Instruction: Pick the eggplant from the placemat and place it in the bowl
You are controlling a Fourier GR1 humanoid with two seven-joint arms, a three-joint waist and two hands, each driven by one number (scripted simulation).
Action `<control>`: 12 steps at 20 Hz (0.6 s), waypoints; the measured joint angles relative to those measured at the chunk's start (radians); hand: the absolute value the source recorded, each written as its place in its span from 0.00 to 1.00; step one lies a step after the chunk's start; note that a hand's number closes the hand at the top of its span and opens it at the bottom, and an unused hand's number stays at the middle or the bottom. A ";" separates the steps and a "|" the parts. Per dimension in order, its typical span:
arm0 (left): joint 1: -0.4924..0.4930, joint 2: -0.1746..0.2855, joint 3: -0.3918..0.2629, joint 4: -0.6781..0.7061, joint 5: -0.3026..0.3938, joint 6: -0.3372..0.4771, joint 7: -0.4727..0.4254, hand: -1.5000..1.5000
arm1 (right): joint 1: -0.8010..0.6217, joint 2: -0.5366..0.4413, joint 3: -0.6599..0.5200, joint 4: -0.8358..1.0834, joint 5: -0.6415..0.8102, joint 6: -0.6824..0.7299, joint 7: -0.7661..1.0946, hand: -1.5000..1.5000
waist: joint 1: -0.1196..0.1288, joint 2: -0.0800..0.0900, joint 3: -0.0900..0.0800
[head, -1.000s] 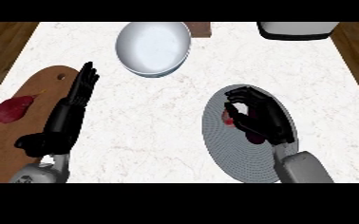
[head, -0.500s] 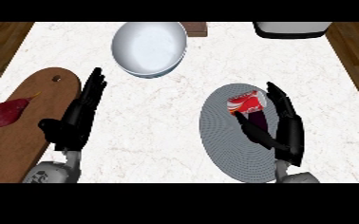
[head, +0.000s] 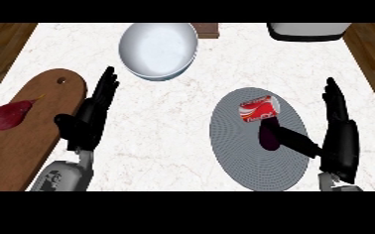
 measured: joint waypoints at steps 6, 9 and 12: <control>0.007 -0.017 -0.003 -0.010 -0.017 -0.002 0.010 0.50 | -0.085 -0.085 -0.038 -0.066 0.006 0.149 0.321 0.00 | 0.009 0.001 0.001; 0.016 -0.021 -0.006 -0.018 -0.026 -0.004 0.008 0.50 | -0.128 -0.097 -0.033 -0.049 -0.006 0.217 0.440 0.00 | 0.013 0.002 0.001; 0.026 -0.017 0.002 -0.039 -0.023 -0.015 0.022 0.50 | -0.164 -0.102 -0.041 -0.014 -0.044 0.288 0.507 0.00 | 0.016 0.002 0.001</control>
